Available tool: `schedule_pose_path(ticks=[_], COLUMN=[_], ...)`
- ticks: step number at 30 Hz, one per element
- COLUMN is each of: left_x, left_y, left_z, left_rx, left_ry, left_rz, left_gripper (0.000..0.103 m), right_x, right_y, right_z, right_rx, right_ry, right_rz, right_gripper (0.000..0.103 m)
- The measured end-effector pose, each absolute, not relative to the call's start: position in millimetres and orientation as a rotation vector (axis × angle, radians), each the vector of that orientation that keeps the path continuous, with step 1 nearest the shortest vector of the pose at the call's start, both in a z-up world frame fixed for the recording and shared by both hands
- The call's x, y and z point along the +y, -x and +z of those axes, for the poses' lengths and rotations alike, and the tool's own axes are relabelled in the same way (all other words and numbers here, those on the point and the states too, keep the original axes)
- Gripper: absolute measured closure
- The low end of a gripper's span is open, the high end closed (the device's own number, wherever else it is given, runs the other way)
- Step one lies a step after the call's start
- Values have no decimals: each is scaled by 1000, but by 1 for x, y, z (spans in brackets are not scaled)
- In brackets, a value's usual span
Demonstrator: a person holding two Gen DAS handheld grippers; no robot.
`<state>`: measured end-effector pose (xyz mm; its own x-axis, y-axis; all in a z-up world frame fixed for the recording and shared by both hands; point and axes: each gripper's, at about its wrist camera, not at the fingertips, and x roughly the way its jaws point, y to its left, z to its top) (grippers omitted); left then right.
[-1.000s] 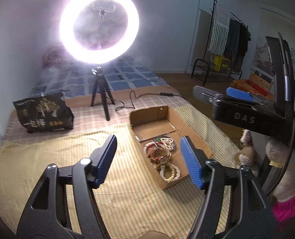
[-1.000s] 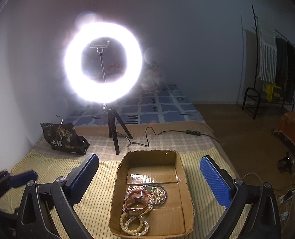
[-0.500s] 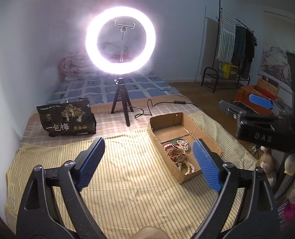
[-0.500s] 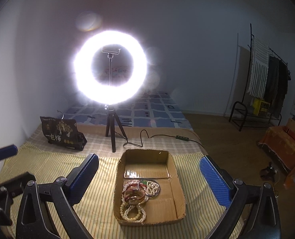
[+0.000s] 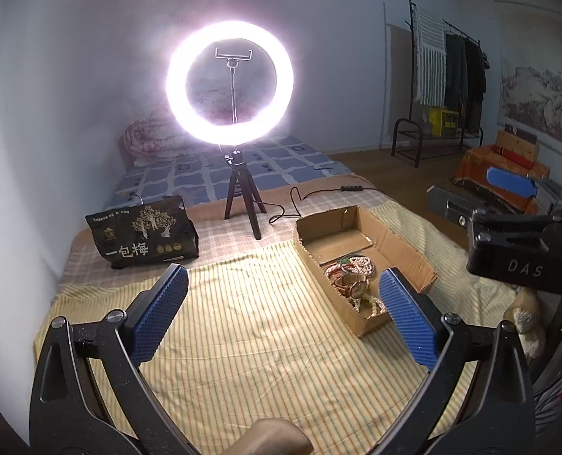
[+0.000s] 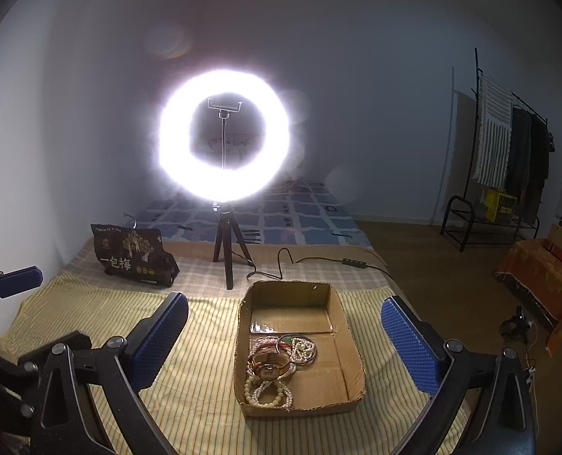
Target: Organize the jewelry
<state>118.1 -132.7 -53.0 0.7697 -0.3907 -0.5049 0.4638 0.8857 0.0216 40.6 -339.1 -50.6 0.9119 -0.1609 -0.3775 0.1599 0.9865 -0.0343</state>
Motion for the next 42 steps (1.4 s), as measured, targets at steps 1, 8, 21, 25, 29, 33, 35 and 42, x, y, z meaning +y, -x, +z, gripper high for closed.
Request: schedule_pose_path(ticks=[1,8,21,25,29,33,35,42], left_x=[-133,-129,-126,-125,-125,-125,-125,-126], left_y=[-118,-123,-126,-126,-126,-126,-126,-126], left_z=[-53,-54,-54,-54,-53,-53,-53,-53], left_rx=[516,549,565,565,565,565,564,566], left_ry=[-153,-136,-116,-116,-116,-116,-117,-117], left_rz=[-463,-449,-424,-423,-423,-424,-423,-421], left_gripper=[1,1,1,1,1,1,1,1], right_x=[-339,-337,-338,-337,-337,-337,-337,-337], right_y=[-41,-41,-41,-41,-41,-41,-41,-41], right_z=[-51,-52,-54,-54,-54,-56,-56,-56], right_rx=[387,392,392,392,396,397,397,399], right_ry=[3,3,0,1,1,1,0,0], right_rz=[-167,-171,-172,-171,-171,-171,-171,-170], right_gripper=[0,0,0,0,0,0,0,0])
